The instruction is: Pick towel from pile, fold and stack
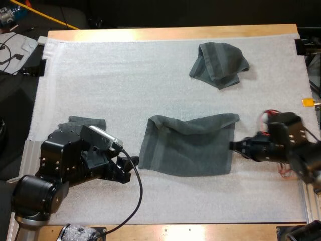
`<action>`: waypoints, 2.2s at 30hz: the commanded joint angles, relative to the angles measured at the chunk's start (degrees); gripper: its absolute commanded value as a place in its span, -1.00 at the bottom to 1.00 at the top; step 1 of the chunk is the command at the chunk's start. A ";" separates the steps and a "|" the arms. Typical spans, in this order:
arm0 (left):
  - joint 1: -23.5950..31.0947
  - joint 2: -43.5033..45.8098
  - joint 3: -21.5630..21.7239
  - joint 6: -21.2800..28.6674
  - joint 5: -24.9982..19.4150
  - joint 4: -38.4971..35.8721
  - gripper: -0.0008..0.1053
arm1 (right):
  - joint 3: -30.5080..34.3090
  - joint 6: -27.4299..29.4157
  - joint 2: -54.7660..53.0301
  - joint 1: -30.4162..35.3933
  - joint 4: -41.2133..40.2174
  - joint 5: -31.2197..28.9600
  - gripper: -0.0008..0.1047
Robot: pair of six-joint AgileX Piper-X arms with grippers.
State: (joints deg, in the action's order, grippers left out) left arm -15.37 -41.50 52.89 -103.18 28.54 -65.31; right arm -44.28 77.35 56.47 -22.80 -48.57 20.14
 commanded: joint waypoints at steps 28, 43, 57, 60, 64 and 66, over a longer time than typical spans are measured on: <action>-0.14 -0.07 0.19 -0.15 0.09 -1.45 0.16 | -18.35 -4.71 37.88 -9.86 9.65 -3.00 -0.98; -0.12 0.06 0.23 -0.27 0.36 -1.69 0.15 | -22.86 -5.78 45.96 -10.04 10.21 -2.60 -0.98; -0.06 0.23 0.21 -0.09 0.54 -1.99 0.15 | -27.87 -10.62 48.48 -9.89 17.27 -17.68 -0.98; -0.02 0.19 0.17 -0.03 0.61 -2.03 0.15 | -29.89 -10.52 48.43 -9.87 18.84 -22.82 -0.98; -0.08 0.30 0.26 -0.05 0.31 -2.05 0.15 | -31.18 -10.27 48.39 -9.55 18.78 -25.01 -0.98; -0.15 0.25 0.24 -0.07 0.14 -2.22 0.14 | -33.43 -10.47 47.62 -9.13 19.04 -29.11 -0.98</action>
State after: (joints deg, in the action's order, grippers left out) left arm -15.37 -41.50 52.89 -103.18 28.54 -67.19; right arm -75.12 67.13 105.36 -32.72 -29.37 -4.58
